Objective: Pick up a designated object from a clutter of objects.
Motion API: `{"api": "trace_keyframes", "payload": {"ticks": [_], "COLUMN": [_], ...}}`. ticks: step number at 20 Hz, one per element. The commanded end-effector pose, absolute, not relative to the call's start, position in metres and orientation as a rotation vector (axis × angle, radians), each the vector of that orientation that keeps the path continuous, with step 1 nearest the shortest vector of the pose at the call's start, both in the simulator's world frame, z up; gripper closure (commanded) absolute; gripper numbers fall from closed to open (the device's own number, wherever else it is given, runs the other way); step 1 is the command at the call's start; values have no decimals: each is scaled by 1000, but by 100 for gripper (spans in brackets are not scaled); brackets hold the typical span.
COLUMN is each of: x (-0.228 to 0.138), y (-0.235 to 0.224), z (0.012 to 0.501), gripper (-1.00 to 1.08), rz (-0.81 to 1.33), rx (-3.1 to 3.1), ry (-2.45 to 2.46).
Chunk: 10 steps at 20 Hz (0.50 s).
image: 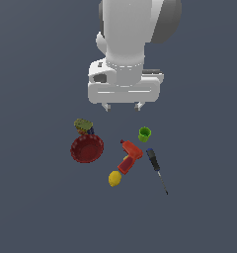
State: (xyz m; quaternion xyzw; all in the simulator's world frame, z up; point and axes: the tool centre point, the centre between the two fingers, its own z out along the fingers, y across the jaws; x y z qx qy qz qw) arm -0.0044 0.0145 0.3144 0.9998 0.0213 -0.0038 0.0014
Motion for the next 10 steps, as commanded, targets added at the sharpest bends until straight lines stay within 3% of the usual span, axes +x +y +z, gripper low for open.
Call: {"api": "trace_keyframes", "payload": {"ticks": [1, 10], "x": [-4, -8], "y": [14, -11], "z": [314, 296], "gripper": [-92, -92], "rz": [-12, -66], "rx": [3138, 3137], "ry": [67, -23]}}
